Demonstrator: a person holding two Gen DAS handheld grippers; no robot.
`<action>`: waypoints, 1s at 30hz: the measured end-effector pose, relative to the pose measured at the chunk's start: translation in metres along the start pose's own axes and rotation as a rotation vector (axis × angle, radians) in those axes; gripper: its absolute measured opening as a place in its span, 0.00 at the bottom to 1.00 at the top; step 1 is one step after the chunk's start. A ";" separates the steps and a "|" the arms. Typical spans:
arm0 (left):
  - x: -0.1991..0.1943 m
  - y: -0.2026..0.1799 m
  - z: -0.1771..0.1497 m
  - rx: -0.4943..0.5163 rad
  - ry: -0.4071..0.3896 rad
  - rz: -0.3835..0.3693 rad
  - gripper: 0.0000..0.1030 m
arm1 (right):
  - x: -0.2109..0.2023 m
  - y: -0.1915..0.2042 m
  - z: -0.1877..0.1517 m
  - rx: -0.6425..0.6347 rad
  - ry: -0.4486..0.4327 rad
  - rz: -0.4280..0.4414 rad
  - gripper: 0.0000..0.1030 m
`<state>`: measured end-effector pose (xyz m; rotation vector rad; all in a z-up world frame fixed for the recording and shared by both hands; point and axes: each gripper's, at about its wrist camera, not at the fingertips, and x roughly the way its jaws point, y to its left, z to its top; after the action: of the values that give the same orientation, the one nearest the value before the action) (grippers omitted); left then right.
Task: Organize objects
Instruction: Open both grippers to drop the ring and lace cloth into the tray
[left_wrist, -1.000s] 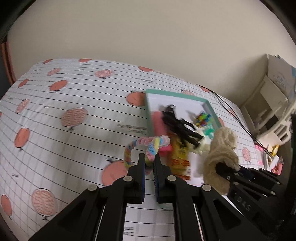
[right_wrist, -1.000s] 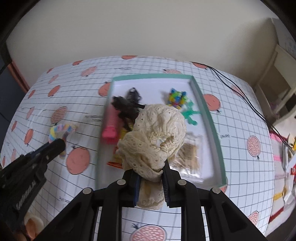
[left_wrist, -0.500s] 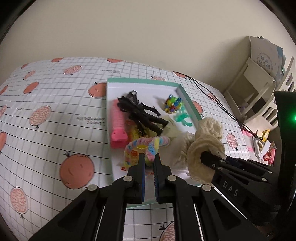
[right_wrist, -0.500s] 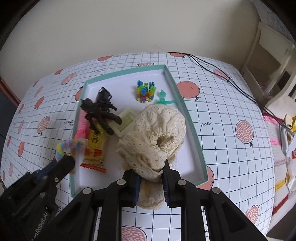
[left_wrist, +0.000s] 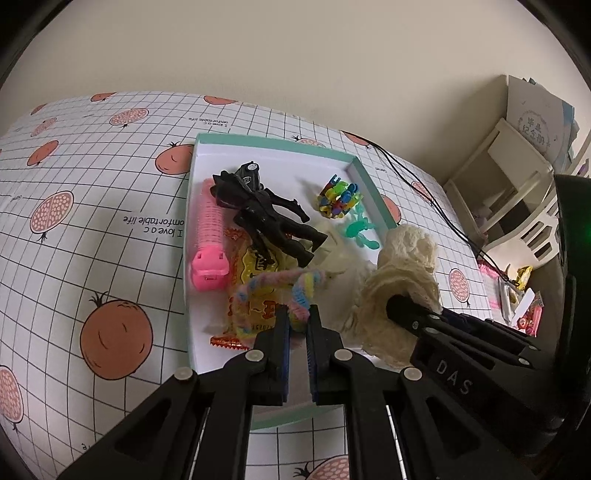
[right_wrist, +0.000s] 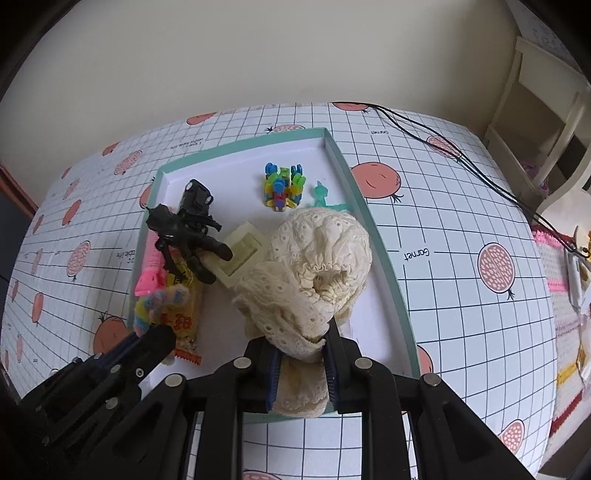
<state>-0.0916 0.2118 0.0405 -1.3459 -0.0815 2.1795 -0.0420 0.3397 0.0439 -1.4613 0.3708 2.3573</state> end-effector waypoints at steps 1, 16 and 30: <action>0.002 0.000 0.001 0.000 0.001 -0.001 0.08 | 0.001 0.000 0.001 0.000 0.000 -0.001 0.21; 0.025 0.007 -0.001 -0.026 0.051 0.017 0.09 | 0.017 0.003 0.005 -0.004 0.019 0.011 0.24; 0.012 0.006 -0.004 0.005 0.052 0.014 0.22 | 0.000 0.007 0.004 -0.008 -0.027 0.004 0.40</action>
<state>-0.0948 0.2116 0.0271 -1.4035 -0.0465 2.1531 -0.0481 0.3349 0.0459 -1.4323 0.3584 2.3816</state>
